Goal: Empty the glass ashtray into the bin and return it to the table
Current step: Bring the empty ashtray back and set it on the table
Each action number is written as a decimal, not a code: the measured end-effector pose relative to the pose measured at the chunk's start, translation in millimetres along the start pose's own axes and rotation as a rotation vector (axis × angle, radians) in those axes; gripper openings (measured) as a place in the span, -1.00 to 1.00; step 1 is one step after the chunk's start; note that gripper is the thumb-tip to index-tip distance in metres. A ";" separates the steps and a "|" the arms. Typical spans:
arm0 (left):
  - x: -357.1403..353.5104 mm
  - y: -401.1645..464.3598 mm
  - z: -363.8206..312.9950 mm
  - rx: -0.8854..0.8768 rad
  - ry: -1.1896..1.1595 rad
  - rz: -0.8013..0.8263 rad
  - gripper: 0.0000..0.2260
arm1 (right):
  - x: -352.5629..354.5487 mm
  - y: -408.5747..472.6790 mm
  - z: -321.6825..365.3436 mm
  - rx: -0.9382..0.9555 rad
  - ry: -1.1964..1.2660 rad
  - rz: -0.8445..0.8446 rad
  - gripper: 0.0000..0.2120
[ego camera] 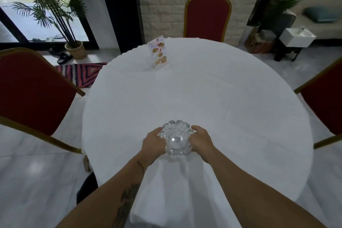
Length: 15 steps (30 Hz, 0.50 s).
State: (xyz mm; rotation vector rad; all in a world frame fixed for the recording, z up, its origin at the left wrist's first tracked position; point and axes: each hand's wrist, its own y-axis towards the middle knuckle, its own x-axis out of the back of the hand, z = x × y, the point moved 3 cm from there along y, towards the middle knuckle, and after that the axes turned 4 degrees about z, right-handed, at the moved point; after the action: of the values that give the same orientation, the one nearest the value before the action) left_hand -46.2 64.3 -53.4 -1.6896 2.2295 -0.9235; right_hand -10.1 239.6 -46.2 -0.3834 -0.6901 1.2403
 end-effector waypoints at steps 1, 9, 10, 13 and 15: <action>-0.7 1.1 0.2 -0.003 -0.006 0.005 -0.58 | 0.4 2.2 -1.7 -0.001 0.002 0.001 -0.31; 0.4 3.7 4.8 -0.016 0.017 0.009 -0.65 | -1.0 -13.7 6.7 0.024 -0.088 0.009 -0.37; 0.9 3.6 5.5 -0.022 0.027 0.013 -0.66 | -1.9 -14.2 6.5 0.026 -0.101 0.012 -0.38; 2.0 2.4 6.2 -0.054 0.058 0.026 -0.68 | -2.1 -14.0 6.5 0.042 -0.129 0.020 -0.38; 3.6 4.8 8.9 -0.071 0.079 0.044 -0.69 | -1.8 -14.5 5.4 0.054 -0.164 0.028 -0.38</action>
State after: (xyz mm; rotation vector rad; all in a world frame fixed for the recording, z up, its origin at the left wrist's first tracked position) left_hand -46.8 58.6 -62.4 -1.6534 2.3676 -0.9269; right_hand -3.4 233.1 -33.8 -0.2495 -0.7913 1.3246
